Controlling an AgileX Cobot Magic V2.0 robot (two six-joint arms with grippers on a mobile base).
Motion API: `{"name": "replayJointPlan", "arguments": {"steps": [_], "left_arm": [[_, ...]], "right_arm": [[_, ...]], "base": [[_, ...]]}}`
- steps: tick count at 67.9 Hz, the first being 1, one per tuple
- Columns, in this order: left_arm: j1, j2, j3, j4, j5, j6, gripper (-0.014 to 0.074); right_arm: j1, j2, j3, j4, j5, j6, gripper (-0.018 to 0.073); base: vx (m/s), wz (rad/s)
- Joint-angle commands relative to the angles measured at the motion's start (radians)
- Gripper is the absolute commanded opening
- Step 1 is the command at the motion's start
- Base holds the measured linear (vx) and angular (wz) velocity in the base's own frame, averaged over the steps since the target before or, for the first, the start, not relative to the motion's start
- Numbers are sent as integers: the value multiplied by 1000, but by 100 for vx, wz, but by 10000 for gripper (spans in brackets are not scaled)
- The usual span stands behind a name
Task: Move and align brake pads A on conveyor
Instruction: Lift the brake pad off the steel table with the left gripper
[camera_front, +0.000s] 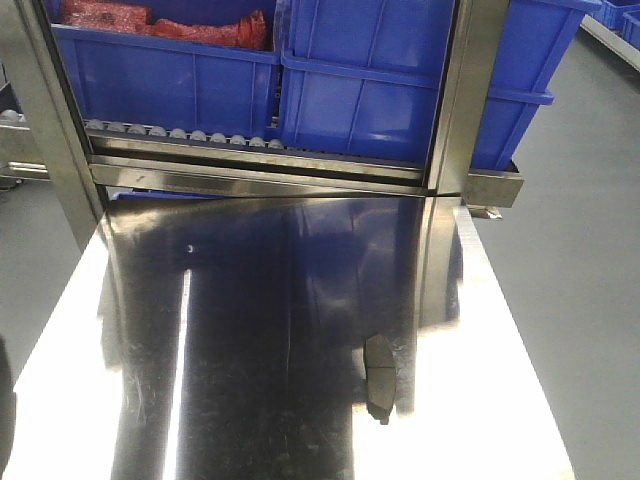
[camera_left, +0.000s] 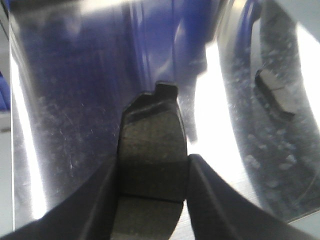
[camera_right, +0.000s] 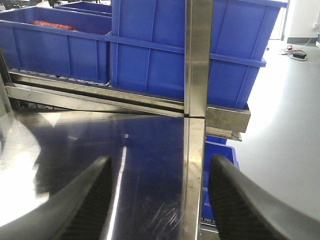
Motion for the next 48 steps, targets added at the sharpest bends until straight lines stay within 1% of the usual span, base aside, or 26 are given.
{"name": "replayJointPlan", "arguments": {"steps": [1, 9, 19, 48], "left_arm": [[-6, -93, 10, 0, -84, -4, -6], [-6, -203, 67, 0, -85, -4, -6], [-6, -275, 101, 1, -100, -4, -6], [-6, -288, 101, 0, -83, -4, -6]], "right_arm": [[-1, 14, -27, -5, -78, 0, 419], [-1, 14, -27, -5, -78, 0, 419], [-1, 14, -27, -5, -78, 0, 419], [-1, 14, -27, -5, -78, 0, 419]], "base": [[0, 0], [0, 0], [0, 0], [0, 0]]}}
